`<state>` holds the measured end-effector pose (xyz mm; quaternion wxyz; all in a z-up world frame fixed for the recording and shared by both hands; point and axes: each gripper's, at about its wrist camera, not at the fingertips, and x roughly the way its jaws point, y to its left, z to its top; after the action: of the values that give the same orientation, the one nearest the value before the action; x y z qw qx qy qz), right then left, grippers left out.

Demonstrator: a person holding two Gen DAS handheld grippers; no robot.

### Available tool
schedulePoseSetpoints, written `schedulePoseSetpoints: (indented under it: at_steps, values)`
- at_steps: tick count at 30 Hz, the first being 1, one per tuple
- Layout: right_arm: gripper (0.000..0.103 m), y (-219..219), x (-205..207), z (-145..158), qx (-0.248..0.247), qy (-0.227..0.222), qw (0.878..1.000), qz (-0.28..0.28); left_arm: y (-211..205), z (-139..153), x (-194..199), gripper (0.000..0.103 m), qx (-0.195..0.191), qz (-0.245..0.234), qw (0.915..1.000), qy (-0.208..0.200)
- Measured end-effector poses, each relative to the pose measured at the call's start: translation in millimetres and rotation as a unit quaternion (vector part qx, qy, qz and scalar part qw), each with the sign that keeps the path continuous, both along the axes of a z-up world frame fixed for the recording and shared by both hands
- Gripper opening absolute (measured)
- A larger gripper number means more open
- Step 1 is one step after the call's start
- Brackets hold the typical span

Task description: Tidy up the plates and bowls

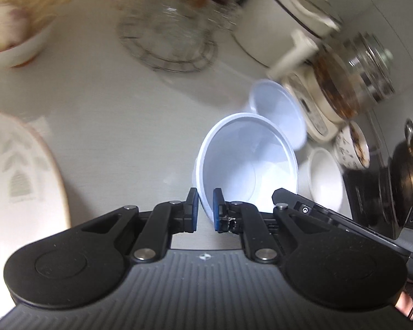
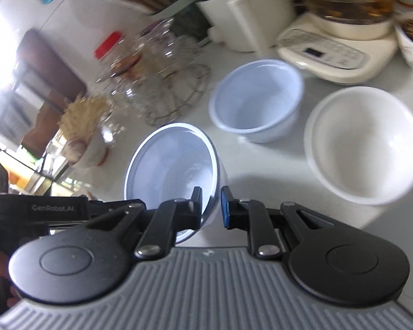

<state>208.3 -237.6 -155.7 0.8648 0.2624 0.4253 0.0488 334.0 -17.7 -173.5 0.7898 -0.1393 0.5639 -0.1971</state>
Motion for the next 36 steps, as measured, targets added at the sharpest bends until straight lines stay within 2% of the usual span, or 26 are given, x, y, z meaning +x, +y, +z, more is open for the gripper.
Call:
schedulePoseSetpoints:
  at_steps: [6, 12, 18, 29, 30, 32, 33, 36]
  values:
    - [0.017, 20, 18, -3, -0.015, 0.000, 0.999, 0.039, 22, -9, 4, 0.013, 0.007, 0.036, 0.9992, 0.011]
    - [0.017, 32, 31, -7, -0.031, 0.000, 0.998, 0.050, 27, -16, 8, 0.013, 0.020, 0.045, 0.9988, 0.010]
    - [0.017, 34, 36, -15, -0.037, 0.009, 0.998, 0.048, 24, -23, 12, 0.013, 0.030, 0.041, 0.9986, 0.018]
    - [0.019, 33, 36, -24, -0.037, 0.017, 0.998, 0.040, 11, -18, 16, 0.015, 0.053, 0.025, 0.9983, -0.001]
    - [0.019, 33, 36, -24, -0.035, 0.017, 0.998, 0.040, 11, -19, 16, 0.018, 0.052, 0.027, 0.9983, 0.002]
    - [0.020, 32, 35, -24, -0.035, 0.018, 0.999, 0.037, 12, -19, 16, 0.033, 0.058, 0.035, 0.9977, 0.005]
    - [0.020, 32, 35, -23, -0.035, 0.016, 0.999, 0.037, 12, -18, 16, 0.044, 0.063, 0.038, 0.9973, 0.003]
    - [0.020, 32, 34, -21, -0.038, 0.014, 0.999, 0.035, 13, -12, 13, 0.051, 0.065, 0.043, 0.9969, -0.009]
